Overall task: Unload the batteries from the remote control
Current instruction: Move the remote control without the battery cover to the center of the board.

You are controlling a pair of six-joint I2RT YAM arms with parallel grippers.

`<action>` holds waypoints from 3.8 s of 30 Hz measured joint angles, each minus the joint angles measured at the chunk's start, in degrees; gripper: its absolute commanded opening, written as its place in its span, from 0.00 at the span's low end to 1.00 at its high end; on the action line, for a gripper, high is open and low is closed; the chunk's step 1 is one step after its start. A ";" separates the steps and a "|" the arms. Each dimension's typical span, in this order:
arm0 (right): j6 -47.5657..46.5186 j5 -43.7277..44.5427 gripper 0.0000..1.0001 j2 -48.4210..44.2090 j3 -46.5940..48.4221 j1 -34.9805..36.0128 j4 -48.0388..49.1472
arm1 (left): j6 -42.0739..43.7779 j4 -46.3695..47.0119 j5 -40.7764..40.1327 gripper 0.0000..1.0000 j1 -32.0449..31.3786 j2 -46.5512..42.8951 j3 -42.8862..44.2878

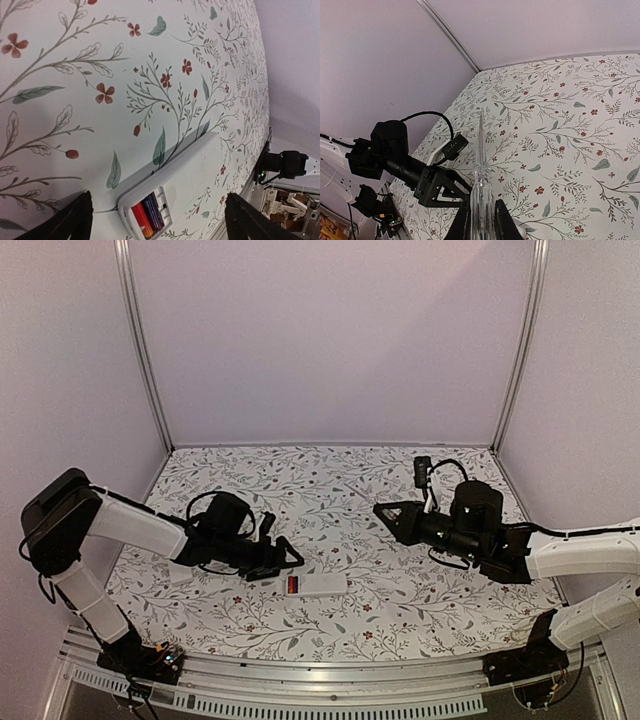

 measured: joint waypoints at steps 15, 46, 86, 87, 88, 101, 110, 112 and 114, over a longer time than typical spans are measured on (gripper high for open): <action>0.17 0.00 0.00 1.03 0.00 0.00 0.20 | -1.97 -0.02 1.29 0.91 -3.50 2.05 2.36; 2.84 6.71 0.00 -2.27 0.11 -0.92 -16.92 | 2.71 2.32 2.64 0.89 -11.06 7.93 13.18; 4.59 6.10 0.00 -3.54 0.44 -1.75 -21.92 | -11.08 7.34 6.36 0.89 -13.31 9.46 6.62; 4.63 6.19 0.00 -3.63 0.44 -1.75 -21.92 | -10.84 7.37 6.36 0.89 -13.05 10.03 7.32; 4.68 6.27 0.00 -3.69 0.42 -1.75 -21.92 | -10.62 7.32 6.38 0.89 -12.83 10.56 8.02; 4.96 7.56 0.00 -4.46 -0.48 -1.75 -21.94 | -9.38 7.78 6.51 0.88 -11.85 14.73 14.23; 4.66 7.76 0.00 -4.76 -0.63 -1.75 -22.53 | -8.72 10.34 5.40 0.88 -11.41 16.63 15.91; 4.48 7.76 0.00 -4.76 -0.55 -1.75 -22.86 | -7.48 9.51 4.63 0.87 -10.71 14.99 15.17; 4.33 7.78 0.00 -4.90 -0.39 -1.75 -23.58 | -5.51 7.37 3.93 0.84 -9.25 12.17 14.16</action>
